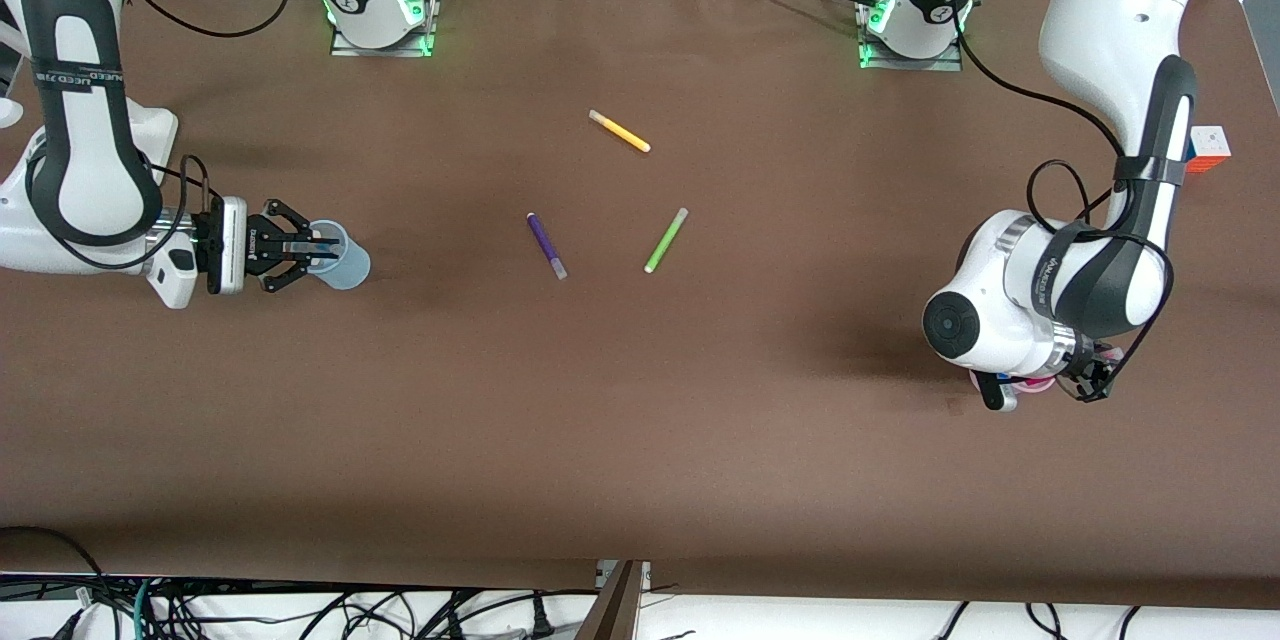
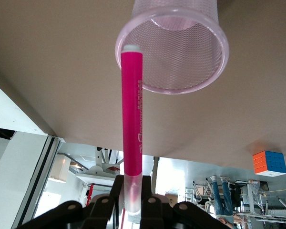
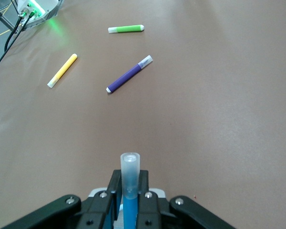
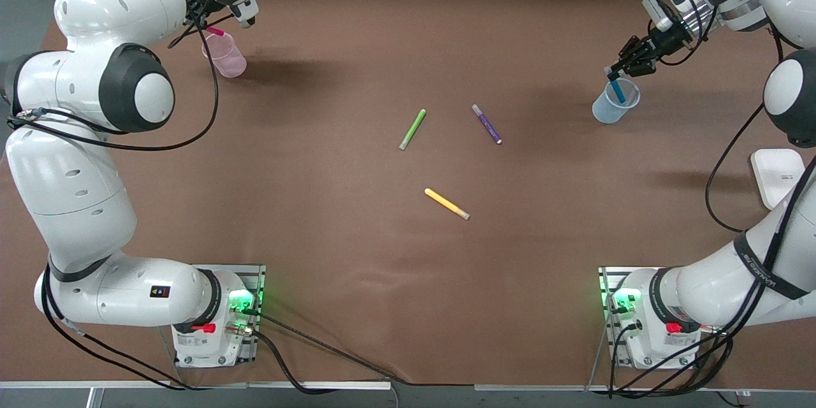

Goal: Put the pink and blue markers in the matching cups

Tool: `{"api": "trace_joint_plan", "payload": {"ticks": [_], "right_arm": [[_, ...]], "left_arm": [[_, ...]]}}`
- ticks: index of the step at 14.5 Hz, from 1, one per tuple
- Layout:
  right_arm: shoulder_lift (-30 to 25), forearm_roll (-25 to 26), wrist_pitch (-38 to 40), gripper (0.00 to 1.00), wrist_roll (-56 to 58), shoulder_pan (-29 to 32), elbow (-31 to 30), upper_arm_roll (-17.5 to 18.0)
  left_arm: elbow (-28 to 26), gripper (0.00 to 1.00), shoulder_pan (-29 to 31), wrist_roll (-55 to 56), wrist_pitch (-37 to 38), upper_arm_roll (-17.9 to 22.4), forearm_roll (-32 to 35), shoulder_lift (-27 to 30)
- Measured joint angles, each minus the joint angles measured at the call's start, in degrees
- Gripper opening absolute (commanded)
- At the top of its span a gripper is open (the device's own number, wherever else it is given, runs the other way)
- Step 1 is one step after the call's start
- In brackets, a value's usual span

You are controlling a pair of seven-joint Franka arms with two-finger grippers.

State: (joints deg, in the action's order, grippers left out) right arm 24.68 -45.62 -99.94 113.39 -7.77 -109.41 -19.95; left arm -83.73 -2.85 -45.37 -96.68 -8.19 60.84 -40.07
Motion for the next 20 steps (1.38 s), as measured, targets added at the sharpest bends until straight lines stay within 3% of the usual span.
{"api": "trace_joint_plan", "payload": {"ticks": [2, 4, 5, 6, 7, 11, 14, 17, 20], "right_arm": [[0.03, -0.20, 0.37, 0.00, 1.87, 0.03, 0.03, 0.00], [0.04, -0.88, 1.09, 0.00, 3.66, 0.13, 0.04, 0.00], [0.04, -1.08, 1.42, 0.10, 4.41, 0.22, 0.04, -0.03], [0.06, -1.17, 1.88, 0.39, 4.65, 0.37, 0.04, -0.04], [0.11, -1.21, 2.30, 0.99, 4.66, 0.57, 0.05, -0.04], [0.18, -1.39, 2.77, 1.00, 3.60, 1.72, 0.48, -0.09], [0.16, -1.43, 4.39, 1.00, -5.91, 2.08, 3.34, -0.10], [0.04, -0.04, 5.61, 1.00, -22.24, 1.77, 8.47, -0.05], [-0.05, 4.92, 8.32, 1.00, -42.98, 1.51, 14.26, 0.17]], "left_arm": [[-0.34, 0.16, 0.05, -0.04, 0.00, 0.00, 0.00, -0.24], [-0.85, 0.33, 0.09, -0.04, 0.00, 0.00, 0.00, -0.39], [-1.11, 0.76, 0.09, -0.04, 0.00, 0.00, 0.00, -0.40], [-1.28, 1.00, 0.09, -0.04, 0.00, 0.00, 0.00, -0.40], [-1.39, 1.00, 0.09, -0.04, 0.00, 0.00, 0.00, -0.40], [-1.41, 1.00, 0.07, 0.00, 0.00, -0.14, 0.00, -0.39], [-1.06, 1.00, 0.11, 0.16, 0.49, -0.14, -2.09, 0.15], [-0.18, 1.00, 0.33, 3.08, 5.23, -0.10, -13.64, 3.02], [-0.09, 1.00, 1.24, 11.40, 8.06, -0.07, -23.78, 6.41]]}}
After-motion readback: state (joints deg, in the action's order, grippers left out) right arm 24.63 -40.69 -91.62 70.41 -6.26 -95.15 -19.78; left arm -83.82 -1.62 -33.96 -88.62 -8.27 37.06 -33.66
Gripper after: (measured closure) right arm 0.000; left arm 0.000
